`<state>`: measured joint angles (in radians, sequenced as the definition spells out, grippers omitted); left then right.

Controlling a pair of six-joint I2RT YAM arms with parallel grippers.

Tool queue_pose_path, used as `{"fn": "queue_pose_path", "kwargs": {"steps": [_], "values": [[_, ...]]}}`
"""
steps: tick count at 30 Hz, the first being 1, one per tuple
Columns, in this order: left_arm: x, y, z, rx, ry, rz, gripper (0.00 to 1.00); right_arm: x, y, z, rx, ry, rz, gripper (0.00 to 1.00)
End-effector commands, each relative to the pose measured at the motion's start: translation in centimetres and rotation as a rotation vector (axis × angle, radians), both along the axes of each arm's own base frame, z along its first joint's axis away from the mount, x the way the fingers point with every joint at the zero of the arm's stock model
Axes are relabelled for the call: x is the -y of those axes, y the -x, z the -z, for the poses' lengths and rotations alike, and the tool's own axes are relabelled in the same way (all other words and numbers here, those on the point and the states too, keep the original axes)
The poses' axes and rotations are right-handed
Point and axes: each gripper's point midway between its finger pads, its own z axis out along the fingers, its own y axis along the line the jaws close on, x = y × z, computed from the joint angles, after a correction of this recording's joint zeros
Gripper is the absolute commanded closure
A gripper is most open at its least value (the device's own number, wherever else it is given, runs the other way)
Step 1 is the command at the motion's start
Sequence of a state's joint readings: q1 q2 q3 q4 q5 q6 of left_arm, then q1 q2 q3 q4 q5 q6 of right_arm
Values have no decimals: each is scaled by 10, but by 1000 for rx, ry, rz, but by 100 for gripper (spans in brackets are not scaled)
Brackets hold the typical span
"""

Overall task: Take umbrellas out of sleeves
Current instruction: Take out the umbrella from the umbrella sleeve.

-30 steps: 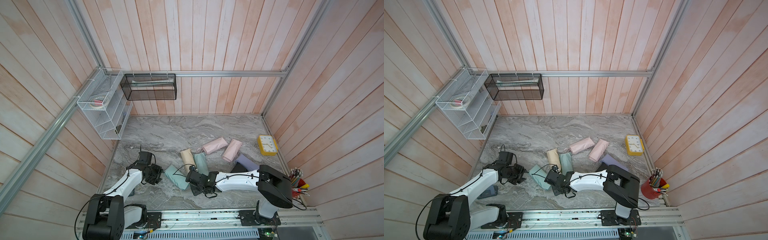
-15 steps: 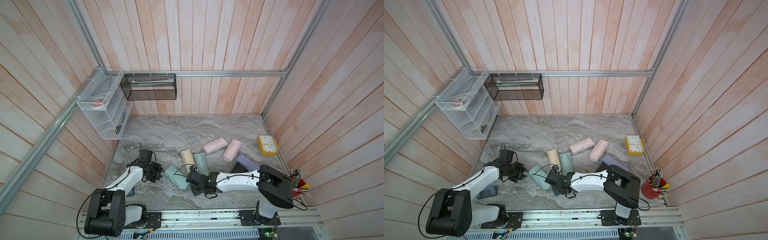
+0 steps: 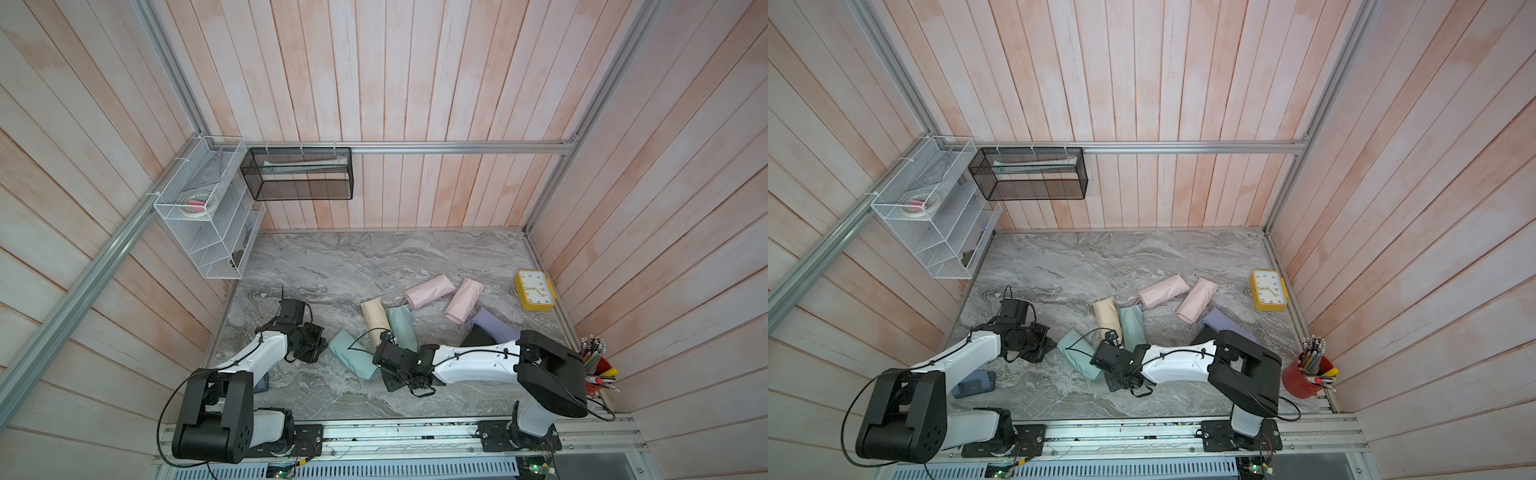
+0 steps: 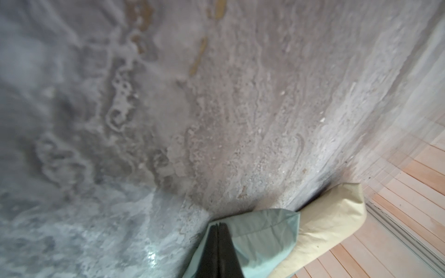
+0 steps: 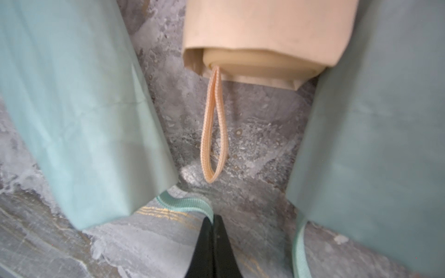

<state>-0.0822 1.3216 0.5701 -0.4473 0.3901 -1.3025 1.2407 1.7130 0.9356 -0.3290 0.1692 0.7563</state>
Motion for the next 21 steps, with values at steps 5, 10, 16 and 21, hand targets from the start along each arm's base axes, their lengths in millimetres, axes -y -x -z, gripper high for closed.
{"fn": "queue_pose_path", "kwargs": {"steps": [5,10,16,21], "values": [[-8,1,-1,34,-16,2,100,4,1,-3,-11,-6,15,100],[-22,-1,-7,90,-60,-4,100,6,2,-6,-9,-16,18,100],[-25,2,-5,98,-48,-6,100,0,3,-10,-12,-46,13,100],[-28,1,-5,105,-46,-9,100,0,3,-13,-13,-51,15,100]]}}
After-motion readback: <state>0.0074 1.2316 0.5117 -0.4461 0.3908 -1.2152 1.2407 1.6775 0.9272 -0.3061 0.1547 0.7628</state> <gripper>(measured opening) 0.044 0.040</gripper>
